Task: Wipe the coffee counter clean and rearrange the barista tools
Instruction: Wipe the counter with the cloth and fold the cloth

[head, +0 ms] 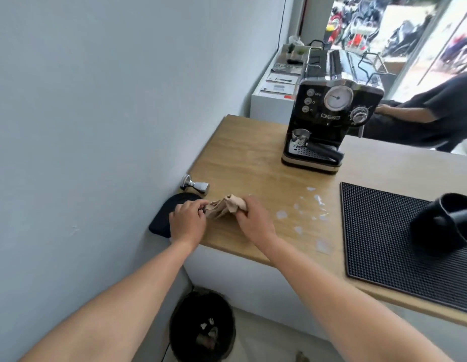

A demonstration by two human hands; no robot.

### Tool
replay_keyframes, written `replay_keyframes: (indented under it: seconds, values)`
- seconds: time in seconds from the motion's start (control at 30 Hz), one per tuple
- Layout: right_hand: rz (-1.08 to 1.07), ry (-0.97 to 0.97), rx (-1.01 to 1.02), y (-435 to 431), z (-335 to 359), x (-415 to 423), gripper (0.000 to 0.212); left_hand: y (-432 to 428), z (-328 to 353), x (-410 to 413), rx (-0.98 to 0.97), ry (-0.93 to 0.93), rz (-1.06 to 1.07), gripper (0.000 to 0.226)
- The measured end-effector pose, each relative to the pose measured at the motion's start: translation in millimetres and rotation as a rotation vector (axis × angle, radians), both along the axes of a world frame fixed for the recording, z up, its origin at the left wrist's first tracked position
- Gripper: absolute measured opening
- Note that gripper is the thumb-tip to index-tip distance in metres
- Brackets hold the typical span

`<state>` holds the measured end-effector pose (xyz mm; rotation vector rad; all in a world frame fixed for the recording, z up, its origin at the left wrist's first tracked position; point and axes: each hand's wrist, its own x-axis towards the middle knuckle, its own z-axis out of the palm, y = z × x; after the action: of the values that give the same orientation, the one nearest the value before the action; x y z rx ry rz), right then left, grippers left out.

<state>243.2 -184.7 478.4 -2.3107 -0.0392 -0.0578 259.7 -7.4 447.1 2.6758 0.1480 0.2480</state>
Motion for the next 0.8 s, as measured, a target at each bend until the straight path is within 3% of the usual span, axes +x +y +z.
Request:
replay_keyframes:
  seconds: [0.17, 0.27, 0.37, 0.5, 0.6, 0.73, 0.8]
  values:
    - [-0.368, 0.033, 0.573, -15, 36, -9, 0.006, -15, 2, 12, -0.069, -0.035, -0.128, 0.03]
    - [-0.505, 0.184, 0.727, -47, 36, -17, 0.009, -31, 2, 18, -0.157, -0.016, -0.18, 0.033]
    - [-0.651, 0.25, 0.472, -82, 21, -27, 0.007, -46, -4, 22, -0.158, 0.009, -0.262, 0.037]
    - [-0.792, 0.248, 0.103, -115, 9, -47, 0.023, -65, -8, 25, -0.165, 0.028, -0.335, 0.039]
    - [-0.866, 0.218, 0.012, -132, 4, -56, 0.007, -79, -10, 27, -0.116, 0.034, -0.345, 0.036]
    - [-0.892, 0.188, 0.039, -146, -3, -57, 0.031, -87, -14, 31, -0.058, 0.053, -0.367, 0.035]
    - [-0.905, 0.164, -0.058, -147, -6, -58, 0.039, -88, -15, 33, -0.025, 0.068, -0.365, 0.037]
